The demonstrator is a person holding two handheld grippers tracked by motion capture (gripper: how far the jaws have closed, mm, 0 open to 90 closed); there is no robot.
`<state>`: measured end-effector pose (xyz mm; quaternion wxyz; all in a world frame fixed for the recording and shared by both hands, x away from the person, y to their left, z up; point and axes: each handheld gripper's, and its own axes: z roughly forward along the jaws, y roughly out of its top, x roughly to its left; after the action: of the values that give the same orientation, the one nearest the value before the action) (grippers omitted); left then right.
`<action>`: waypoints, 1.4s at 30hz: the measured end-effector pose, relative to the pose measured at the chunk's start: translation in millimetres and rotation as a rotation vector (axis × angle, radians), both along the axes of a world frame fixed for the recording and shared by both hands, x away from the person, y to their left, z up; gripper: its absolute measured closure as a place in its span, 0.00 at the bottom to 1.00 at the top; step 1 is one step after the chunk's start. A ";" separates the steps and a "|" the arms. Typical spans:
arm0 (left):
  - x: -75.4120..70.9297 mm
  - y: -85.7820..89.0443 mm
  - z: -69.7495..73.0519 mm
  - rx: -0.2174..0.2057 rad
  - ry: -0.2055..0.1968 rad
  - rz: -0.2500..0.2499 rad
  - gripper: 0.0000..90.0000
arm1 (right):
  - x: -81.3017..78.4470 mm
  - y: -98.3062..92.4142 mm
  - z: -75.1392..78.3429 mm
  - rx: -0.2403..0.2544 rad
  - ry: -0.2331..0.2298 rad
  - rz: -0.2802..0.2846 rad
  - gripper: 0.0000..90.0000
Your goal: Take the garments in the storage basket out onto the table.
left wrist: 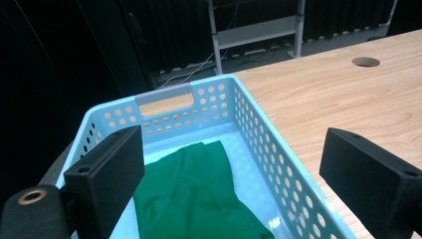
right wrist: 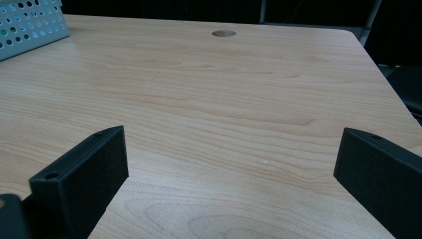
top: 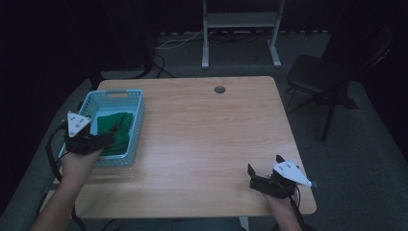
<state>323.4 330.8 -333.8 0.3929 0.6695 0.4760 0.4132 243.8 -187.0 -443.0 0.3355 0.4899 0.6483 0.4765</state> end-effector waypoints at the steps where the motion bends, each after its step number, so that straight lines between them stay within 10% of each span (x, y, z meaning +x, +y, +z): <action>1: 1.4 -0.1 0.9 0.000 0.006 0.000 0.11 | -0.1 0.0 0.0 -0.002 0.000 0.000 0.00; 42: 66.2 -3.0 0.8 0.016 0.183 0.043 0.11 | 1.1 0.2 0.1 0.000 0.013 0.011 0.00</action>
<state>389.6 327.7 -333.0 0.3337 0.6971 0.5209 0.3625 244.8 -186.9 -442.9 0.3287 0.4895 0.6533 0.4749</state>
